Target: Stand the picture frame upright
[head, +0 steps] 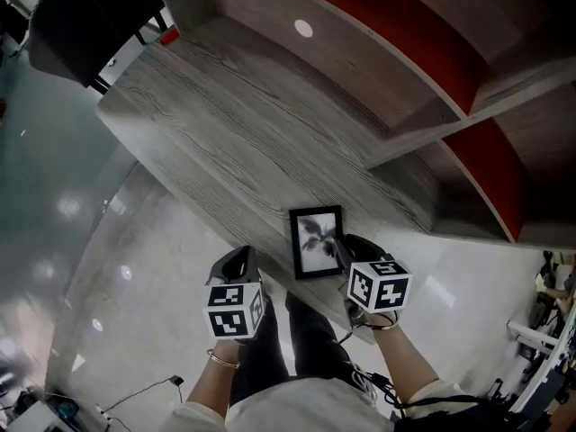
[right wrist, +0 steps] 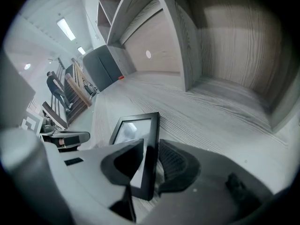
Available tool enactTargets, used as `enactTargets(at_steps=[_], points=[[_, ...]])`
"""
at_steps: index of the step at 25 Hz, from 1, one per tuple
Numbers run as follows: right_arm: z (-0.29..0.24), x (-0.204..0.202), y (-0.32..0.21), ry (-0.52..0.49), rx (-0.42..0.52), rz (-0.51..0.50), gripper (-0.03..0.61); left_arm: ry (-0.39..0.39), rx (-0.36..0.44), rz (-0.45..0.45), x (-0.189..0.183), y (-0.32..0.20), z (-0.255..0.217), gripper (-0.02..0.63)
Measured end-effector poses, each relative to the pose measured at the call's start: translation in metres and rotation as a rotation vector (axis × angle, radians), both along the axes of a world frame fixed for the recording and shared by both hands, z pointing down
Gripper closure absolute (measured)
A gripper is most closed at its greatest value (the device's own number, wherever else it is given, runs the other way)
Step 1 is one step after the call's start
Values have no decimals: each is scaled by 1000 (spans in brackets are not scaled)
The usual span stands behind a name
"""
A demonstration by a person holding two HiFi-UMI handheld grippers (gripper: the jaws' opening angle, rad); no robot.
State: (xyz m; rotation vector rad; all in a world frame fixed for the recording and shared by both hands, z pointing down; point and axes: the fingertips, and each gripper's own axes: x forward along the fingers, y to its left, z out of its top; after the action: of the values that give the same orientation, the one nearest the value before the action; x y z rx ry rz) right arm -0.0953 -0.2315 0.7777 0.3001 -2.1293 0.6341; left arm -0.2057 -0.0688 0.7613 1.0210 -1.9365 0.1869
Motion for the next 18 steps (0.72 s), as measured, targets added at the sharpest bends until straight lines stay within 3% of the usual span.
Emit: enactTargets(at_steps=[18], points=[[9,-6,2,10,-54,-62,480,3,-7,-72,-1,7,6,601]])
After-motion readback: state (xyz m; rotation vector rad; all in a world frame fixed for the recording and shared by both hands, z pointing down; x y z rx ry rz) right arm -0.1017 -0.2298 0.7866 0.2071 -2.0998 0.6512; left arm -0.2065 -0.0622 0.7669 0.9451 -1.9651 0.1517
